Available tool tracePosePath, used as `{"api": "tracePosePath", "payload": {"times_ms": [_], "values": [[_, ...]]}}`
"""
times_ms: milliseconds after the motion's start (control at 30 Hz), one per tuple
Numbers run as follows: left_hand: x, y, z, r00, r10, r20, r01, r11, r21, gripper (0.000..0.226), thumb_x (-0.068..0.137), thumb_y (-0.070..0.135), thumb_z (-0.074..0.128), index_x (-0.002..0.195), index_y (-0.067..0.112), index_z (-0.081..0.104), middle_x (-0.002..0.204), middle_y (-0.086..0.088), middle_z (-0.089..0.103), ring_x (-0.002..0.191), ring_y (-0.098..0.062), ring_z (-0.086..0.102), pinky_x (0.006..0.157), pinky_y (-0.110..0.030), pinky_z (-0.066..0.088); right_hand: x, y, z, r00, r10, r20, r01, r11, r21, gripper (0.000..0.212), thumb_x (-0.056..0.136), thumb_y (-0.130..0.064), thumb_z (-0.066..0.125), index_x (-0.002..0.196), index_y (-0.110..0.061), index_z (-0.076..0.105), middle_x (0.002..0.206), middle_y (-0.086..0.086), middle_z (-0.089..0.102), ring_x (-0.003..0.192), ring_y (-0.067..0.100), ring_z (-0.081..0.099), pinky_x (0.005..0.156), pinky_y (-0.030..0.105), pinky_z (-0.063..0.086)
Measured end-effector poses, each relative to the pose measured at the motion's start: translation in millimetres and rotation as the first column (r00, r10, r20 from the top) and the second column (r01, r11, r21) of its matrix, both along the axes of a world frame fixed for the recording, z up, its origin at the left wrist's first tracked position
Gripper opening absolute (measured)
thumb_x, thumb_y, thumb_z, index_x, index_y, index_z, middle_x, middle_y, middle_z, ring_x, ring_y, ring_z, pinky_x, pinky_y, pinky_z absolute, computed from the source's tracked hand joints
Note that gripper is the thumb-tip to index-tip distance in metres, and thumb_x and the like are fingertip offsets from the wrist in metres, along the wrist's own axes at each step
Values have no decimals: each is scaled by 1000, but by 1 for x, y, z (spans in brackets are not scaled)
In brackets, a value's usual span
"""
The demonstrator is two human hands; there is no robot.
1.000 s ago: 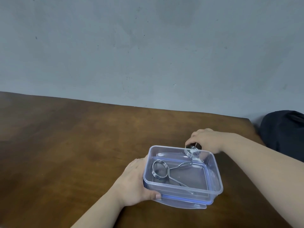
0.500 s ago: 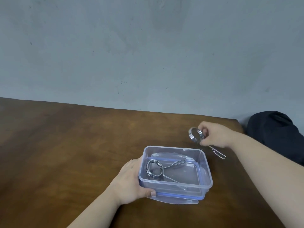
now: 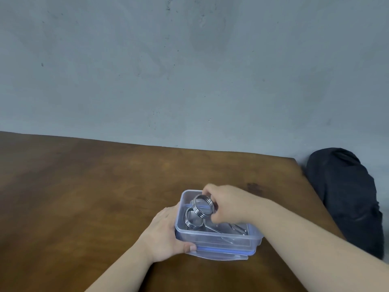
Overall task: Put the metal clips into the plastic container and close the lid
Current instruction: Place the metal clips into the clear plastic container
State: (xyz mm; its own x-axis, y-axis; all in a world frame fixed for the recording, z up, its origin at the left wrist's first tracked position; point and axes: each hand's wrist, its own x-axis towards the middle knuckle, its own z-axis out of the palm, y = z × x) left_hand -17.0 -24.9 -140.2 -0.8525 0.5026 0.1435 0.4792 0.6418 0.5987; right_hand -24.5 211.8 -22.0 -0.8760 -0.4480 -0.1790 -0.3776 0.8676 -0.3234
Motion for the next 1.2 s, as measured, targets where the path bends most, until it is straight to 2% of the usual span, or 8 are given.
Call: {"api": "tracePosePath", "payload": {"times_ms": [200, 300, 533, 767, 933, 1000, 1100, 1200], "values": [[0, 0, -1, 1000, -8, -6, 8, 1000, 3, 87, 63, 68, 85, 140, 50, 49, 131, 29, 61, 123, -10, 59, 108, -46, 48, 2, 5, -25, 998, -65, 2, 65, 998, 7, 55, 82, -22, 72, 132, -28, 50, 99, -8, 63, 84, 15, 59, 60, 27, 43], [2, -1, -2, 1000, 17, -25, -17, 1000, 3, 86, 62, 67, 85, 139, 53, 48, 129, 35, 57, 125, -6, 55, 112, -44, 44, 5, 5, -30, 998, -60, -15, 60, 998, 36, 47, 82, -21, 73, 125, -29, 55, 113, -4, 65, 97, 16, 60, 80, 37, 55], [2, 0, 2, 1000, 5, -23, -5, 1000, 0, 84, 63, 67, 85, 138, 53, 49, 131, 32, 59, 125, -6, 56, 111, -46, 45, 10, 10, -28, 998, -51, -30, 52, 998, 24, 62, 88, -24, 73, 145, -28, 49, 136, -2, 56, 123, 20, 53, 101, 35, 48], [5, 0, 5, 1000, 14, -19, -14, 1000, -2, 81, 64, 66, 84, 135, 55, 48, 126, 38, 56, 123, -1, 54, 112, -41, 43, 28, 32, -6, 993, -95, -70, 90, 993, -71, 10, 95, -26, 60, 98, -30, 69, 94, -14, 66, 87, 8, 61, 76, 22, 47], [6, 2, 9, 1000, 6, -21, -5, 1000, 18, 75, 65, 67, 82, 133, 52, 52, 125, 38, 58, 121, 1, 56, 110, -43, 44, 65, 30, 0, 1000, 20, 22, -20, 1000, -7, 39, 80, -65, 61, 88, -27, 61, 90, -11, 63, 84, 8, 57, 78, 32, 52], [7, 2, 11, 1000, -6, -28, 6, 1000, 12, 73, 67, 69, 79, 132, 53, 53, 126, 42, 56, 122, 4, 54, 111, -43, 43, 70, 27, -9, 997, 68, -39, -62, 990, 128, 40, 80, -63, 60, 90, -24, 59, 93, -9, 61, 89, 14, 55, 81, 38, 51], [8, 2, 10, 1000, -28, -13, 28, 1000, -11, 95, 66, 83, 75, 150, 53, 40, 149, 37, 43, 143, 2, 39, 121, -44, 35, 70, 24, -24, 988, 108, -106, -82, 970, 228, 22, 95, -39, 54, 87, -19, 56, 87, -7, 51, 86, 22, 53, 78, 40, 49], [10, 2, 8, 998, 26, 51, -21, 994, -103, 139, 53, 104, 59, 167, 43, 8, 178, 12, 4, 164, -13, -3, 133, -48, 14, 71, 26, -29, 985, 89, -146, -59, 978, 202, 22, 102, -33, 49, 84, -20, 53, 88, -6, 49, 84, 23, 53, 74, 39, 46]]}}
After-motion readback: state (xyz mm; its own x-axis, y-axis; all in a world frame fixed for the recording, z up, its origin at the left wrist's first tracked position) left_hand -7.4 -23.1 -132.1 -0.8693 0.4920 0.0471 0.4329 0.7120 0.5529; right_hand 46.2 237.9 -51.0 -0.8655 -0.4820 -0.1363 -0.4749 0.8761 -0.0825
